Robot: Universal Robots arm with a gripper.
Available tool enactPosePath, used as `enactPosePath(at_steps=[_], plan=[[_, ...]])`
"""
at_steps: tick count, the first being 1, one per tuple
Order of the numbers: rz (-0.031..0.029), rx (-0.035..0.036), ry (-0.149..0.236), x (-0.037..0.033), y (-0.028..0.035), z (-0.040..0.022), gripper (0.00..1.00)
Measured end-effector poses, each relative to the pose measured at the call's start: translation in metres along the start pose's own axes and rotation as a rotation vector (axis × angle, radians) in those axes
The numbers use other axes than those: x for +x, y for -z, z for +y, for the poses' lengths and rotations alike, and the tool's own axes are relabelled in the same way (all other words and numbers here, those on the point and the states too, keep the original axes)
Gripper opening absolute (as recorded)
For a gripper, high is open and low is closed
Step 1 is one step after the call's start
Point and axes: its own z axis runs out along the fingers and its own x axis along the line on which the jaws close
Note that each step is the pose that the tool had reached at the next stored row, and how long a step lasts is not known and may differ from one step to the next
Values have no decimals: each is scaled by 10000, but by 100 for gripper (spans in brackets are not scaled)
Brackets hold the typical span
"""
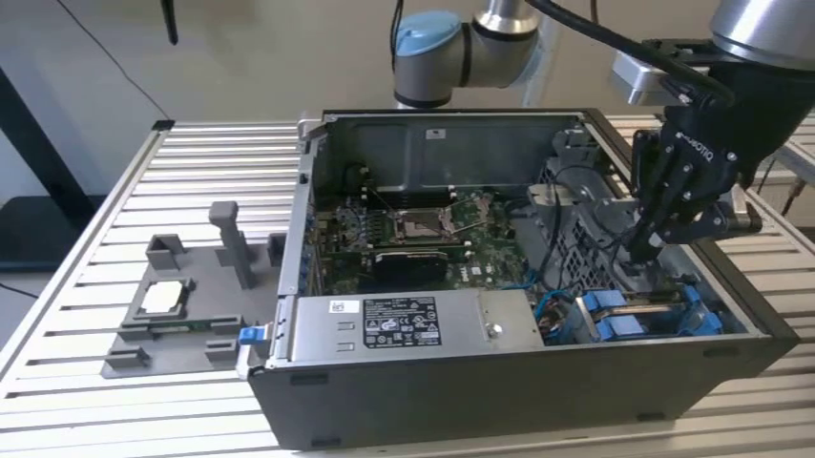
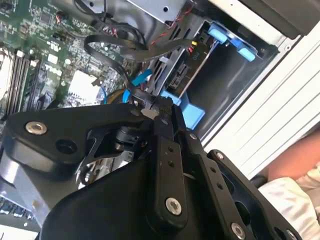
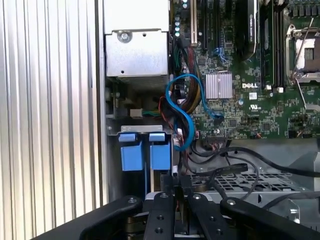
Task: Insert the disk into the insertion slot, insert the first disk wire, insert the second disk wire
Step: 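Insert the second disk wire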
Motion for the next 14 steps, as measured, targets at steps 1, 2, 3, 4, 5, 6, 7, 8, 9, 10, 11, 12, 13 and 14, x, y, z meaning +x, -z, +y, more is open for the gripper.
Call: enactPosePath(at_steps=[1, 2, 3, 4, 5, 6, 7, 8, 9, 10, 11, 12, 13, 14], plan=[[-7, 134, -4, 1, -7, 28, 16], [-13, 270, -7, 2, -13, 56, 16], [-20, 412, -9, 4, -19, 80, 16], [-29, 556, -12, 4, -24, 100, 16], [-34, 696, -16, 5, -27, 111, 16], [-39, 828, -19, 5, -30, 117, 16], [-47, 971, -21, 5, -34, 121, 16], [-52, 1092, -22, 6, -38, 123, 16], [-56, 1198, -22, 6, -43, 124, 16], [-59, 1250, -22, 6, -53, 124, 16], [-59, 1278, -20, 6, -64, 123, 16], [-60, 1306, -16, 6, -77, 122, 16], [-61, 1326, -12, 7, -88, 122, 16], [-63, 1346, -8, 9, -100, 122, 16]])
